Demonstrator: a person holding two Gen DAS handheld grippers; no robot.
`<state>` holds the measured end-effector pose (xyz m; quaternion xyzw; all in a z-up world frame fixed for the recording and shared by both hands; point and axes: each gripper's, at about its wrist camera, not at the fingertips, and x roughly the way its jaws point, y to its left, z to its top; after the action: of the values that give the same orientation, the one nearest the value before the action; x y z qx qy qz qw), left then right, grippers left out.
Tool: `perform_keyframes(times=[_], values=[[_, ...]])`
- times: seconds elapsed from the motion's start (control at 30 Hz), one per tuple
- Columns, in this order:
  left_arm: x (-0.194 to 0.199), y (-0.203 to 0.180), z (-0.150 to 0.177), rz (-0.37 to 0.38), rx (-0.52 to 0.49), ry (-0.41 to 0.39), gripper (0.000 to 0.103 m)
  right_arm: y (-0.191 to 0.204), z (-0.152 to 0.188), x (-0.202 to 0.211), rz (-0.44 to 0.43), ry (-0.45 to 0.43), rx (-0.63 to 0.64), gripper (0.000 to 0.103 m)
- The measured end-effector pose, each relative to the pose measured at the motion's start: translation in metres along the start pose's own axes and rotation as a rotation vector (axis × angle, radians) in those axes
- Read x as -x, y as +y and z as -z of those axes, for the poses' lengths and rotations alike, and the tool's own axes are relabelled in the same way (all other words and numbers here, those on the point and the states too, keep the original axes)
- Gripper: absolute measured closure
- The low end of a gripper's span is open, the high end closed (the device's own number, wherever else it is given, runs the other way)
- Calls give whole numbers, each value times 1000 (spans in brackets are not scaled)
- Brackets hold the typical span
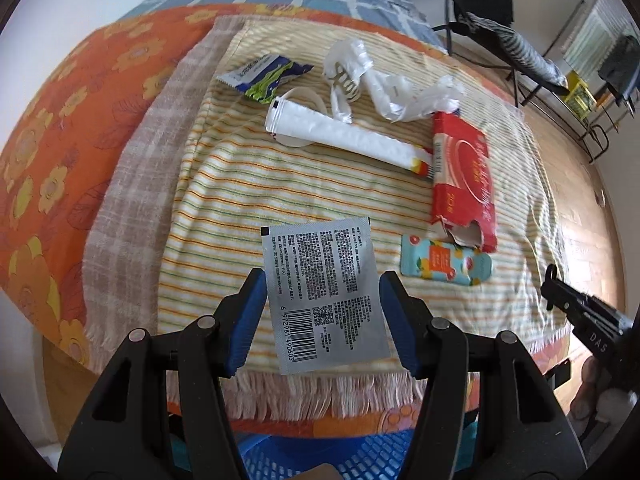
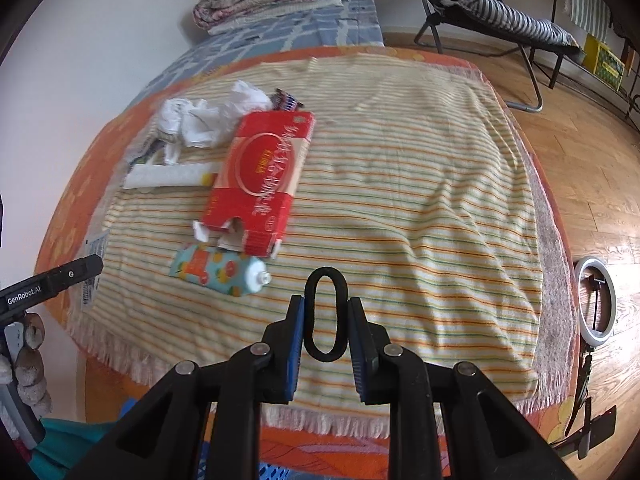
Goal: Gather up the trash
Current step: 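Close the left tool on the sachet while the right tool grips the hair tie, then carry the sachet and hair tie down over the blue basket with both tools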
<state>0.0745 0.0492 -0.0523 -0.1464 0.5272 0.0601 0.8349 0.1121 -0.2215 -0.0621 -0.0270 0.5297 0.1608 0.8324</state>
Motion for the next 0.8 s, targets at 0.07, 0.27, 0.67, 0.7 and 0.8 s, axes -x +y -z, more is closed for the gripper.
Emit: perform_keyframes(times=[0.07,0.27,0.67,0.7,0.8], values=[[6,-8,5,0,-23,-13,43,6,4,6,0,-11,18,83],[24,-20,27,11,-71,-29,43,27,22,25,-9,-35,83,83],[45,-13,87,11,-127,-18,43,71,79,45,-81,-28,169,83],[45,-12,93,10,-131,-14,43,73,84,47,-85,-27,173,83],[47,-10,106,14,-134,-3,43,82,100,50,-110,-15,178,83]])
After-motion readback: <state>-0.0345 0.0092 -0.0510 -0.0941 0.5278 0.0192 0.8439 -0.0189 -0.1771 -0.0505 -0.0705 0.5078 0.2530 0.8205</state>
